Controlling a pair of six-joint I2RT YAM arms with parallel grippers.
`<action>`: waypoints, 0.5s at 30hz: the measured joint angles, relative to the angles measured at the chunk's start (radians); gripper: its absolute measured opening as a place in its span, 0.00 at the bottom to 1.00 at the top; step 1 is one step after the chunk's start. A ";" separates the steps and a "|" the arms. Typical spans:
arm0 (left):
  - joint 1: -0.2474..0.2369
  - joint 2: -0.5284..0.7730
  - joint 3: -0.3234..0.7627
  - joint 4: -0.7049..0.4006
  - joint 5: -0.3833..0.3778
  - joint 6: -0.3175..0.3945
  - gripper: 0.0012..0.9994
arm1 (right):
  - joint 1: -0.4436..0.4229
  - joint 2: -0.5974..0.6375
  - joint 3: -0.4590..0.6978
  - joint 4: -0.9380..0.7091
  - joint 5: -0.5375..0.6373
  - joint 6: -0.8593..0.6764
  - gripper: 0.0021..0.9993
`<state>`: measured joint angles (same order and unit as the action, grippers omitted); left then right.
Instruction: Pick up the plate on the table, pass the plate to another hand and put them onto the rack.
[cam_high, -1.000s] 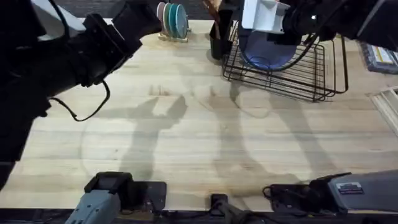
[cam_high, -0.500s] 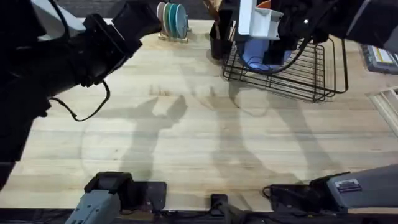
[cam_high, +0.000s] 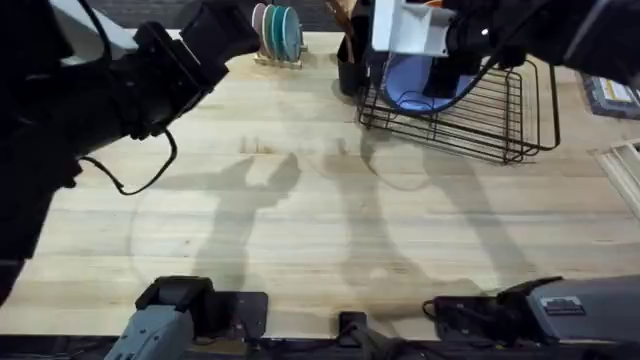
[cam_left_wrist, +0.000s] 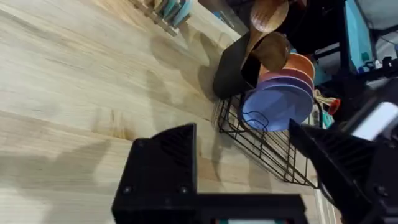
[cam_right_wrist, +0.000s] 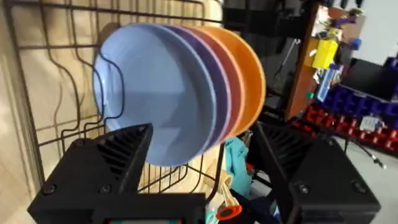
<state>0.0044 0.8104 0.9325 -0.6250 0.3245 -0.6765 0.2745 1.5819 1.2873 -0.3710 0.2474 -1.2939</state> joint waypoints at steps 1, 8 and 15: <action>0.000 0.000 0.000 0.000 0.000 0.000 0.99 | 0.000 -0.012 0.000 0.000 0.000 0.013 1.00; 0.000 0.000 0.000 0.000 0.000 0.000 0.99 | 0.000 -0.094 0.000 -0.007 0.000 0.148 1.00; 0.000 0.000 0.000 0.000 0.000 0.000 0.99 | 0.000 -0.178 0.000 -0.062 0.000 0.405 1.00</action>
<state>0.0044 0.8104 0.9325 -0.6250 0.3247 -0.6762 0.2745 1.4038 1.2873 -0.4326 0.2471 -0.8889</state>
